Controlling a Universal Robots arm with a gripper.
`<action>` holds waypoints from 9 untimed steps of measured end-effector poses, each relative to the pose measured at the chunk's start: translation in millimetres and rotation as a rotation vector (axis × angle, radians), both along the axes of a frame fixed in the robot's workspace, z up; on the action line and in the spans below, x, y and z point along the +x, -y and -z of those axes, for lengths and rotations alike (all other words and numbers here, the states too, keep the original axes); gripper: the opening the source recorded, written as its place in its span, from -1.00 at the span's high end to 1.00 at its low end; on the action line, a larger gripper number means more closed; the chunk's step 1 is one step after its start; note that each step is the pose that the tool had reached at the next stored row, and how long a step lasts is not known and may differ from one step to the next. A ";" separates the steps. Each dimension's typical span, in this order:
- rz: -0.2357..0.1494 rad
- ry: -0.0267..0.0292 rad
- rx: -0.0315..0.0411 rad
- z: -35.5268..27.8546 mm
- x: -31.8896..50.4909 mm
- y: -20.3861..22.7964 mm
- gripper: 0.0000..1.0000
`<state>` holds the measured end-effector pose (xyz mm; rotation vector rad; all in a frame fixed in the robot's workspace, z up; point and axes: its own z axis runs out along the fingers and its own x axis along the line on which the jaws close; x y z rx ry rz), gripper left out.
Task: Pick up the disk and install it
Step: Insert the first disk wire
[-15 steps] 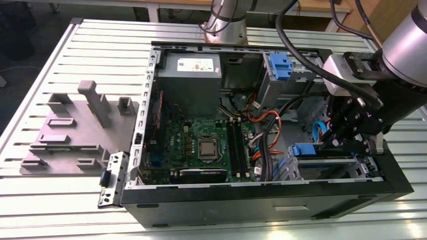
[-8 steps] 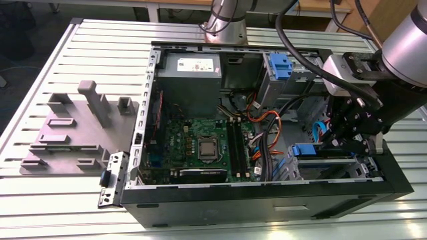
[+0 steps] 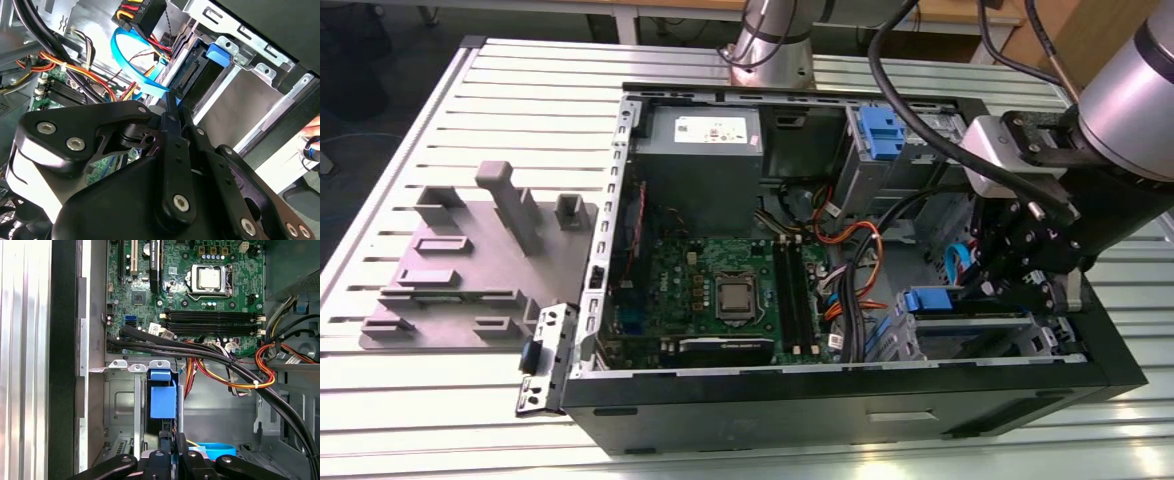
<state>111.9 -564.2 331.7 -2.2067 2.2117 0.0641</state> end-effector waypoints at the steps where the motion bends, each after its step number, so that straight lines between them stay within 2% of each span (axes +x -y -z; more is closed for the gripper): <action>1: 0.000 0.0000 -0.0002 0.6 0.0 0.0 0.69; 9: 0.000 0.0000 -0.0004 1.9 0.0 0.0 0.69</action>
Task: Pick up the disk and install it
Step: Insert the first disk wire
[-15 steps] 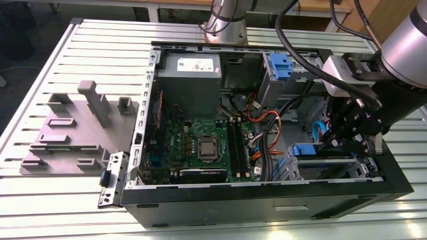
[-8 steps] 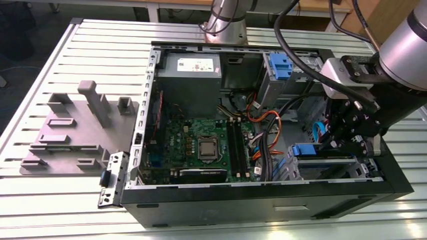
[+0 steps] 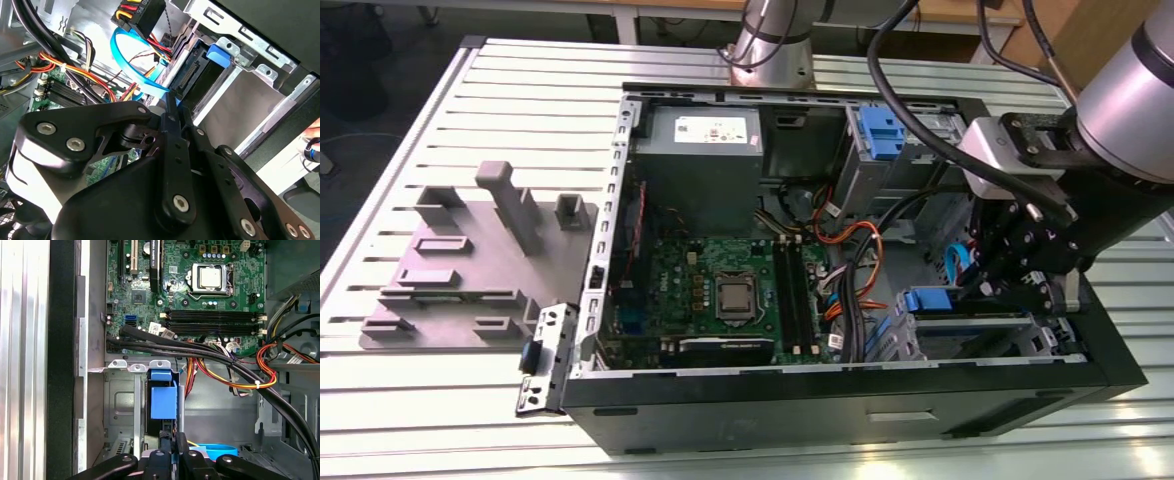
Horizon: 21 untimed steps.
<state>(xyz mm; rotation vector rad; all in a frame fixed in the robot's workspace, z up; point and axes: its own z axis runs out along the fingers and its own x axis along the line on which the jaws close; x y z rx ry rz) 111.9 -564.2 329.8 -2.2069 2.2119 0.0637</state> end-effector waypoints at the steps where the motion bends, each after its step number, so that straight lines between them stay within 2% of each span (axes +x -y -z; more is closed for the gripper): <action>1: 0.000 0.0000 0.0002 0.2 0.0 0.0 0.69; 6: 0.000 0.0002 0.0010 0.7 0.0 -0.1 0.66; 7: 0.000 0.0000 0.0008 0.6 0.0 0.0 0.54; 13: 0.000 0.0000 0.0002 -0.8 0.0 -0.1 0.54; 16: 0.000 0.0000 0.0005 -5.3 0.0 0.0 0.54; 21: 0.000 0.0000 0.0004 -16.4 0.0 -0.2 0.54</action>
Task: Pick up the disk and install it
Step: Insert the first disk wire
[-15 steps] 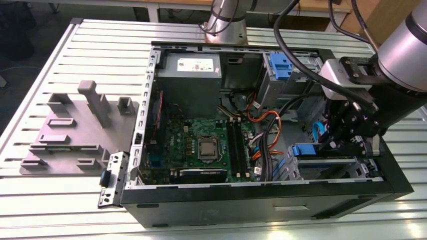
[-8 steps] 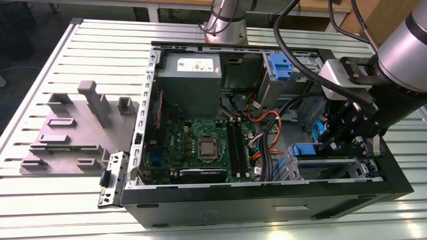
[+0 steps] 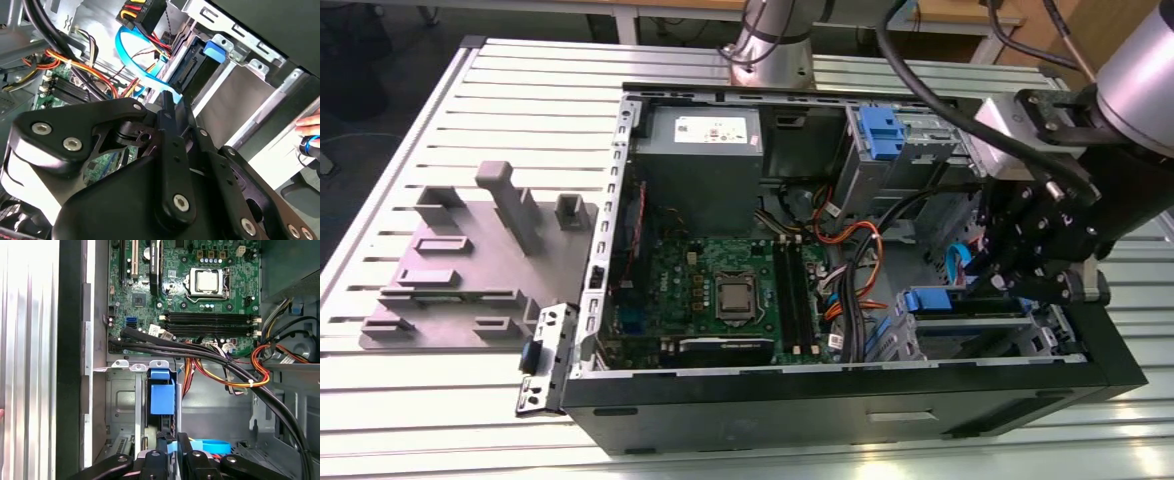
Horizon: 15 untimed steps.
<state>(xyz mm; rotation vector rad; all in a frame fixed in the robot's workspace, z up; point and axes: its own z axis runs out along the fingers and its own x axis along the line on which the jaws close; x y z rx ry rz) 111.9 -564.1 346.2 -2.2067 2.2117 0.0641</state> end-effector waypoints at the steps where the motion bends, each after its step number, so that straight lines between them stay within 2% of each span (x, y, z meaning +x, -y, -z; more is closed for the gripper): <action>1: 0.000 0.0000 0.0000 -2.4 0.0 0.0 0.54; 9: 0.000 0.0000 0.0002 -18.9 0.0 0.0 0.54; 15: 0.000 -0.0001 0.0024 -20.1 2.6 0.0 0.54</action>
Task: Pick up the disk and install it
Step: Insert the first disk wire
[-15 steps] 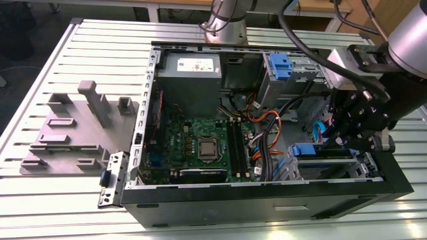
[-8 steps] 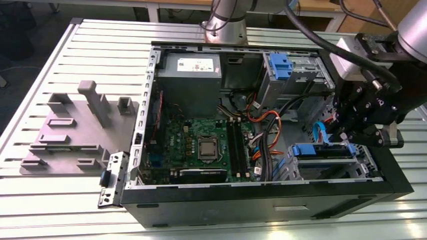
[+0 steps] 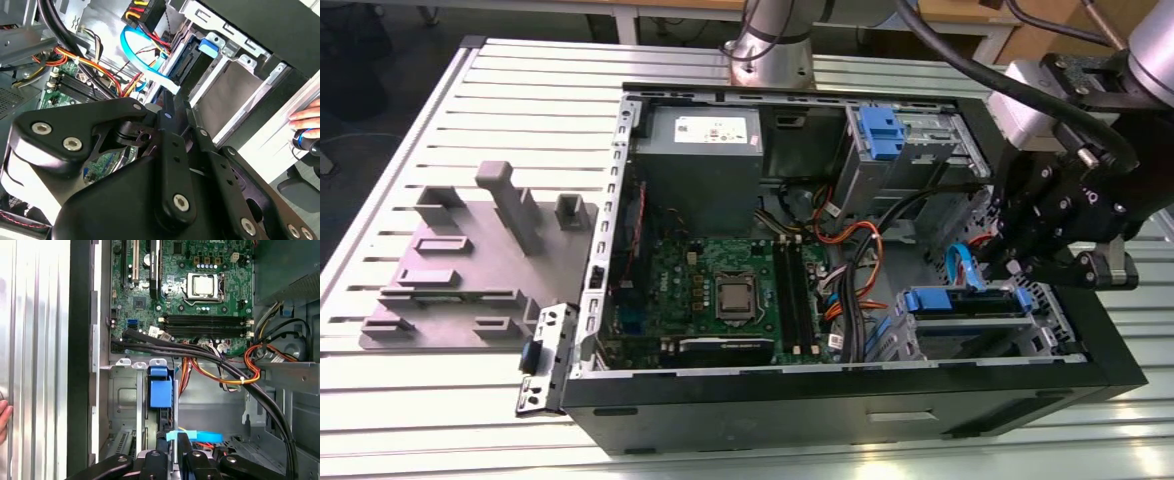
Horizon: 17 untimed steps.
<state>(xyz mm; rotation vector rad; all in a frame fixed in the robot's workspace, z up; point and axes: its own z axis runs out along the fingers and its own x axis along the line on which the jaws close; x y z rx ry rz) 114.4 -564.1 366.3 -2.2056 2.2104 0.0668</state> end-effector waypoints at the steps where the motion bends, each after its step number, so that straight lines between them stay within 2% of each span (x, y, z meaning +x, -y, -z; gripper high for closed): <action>1: 0.000 0.0000 0.0000 -0.1 1.8 0.0 0.54; 9: 0.000 -0.0001 0.0001 -0.1 23.3 0.0 0.54; 17: 0.000 -0.0001 0.0004 -3.0 23.8 -0.1 0.54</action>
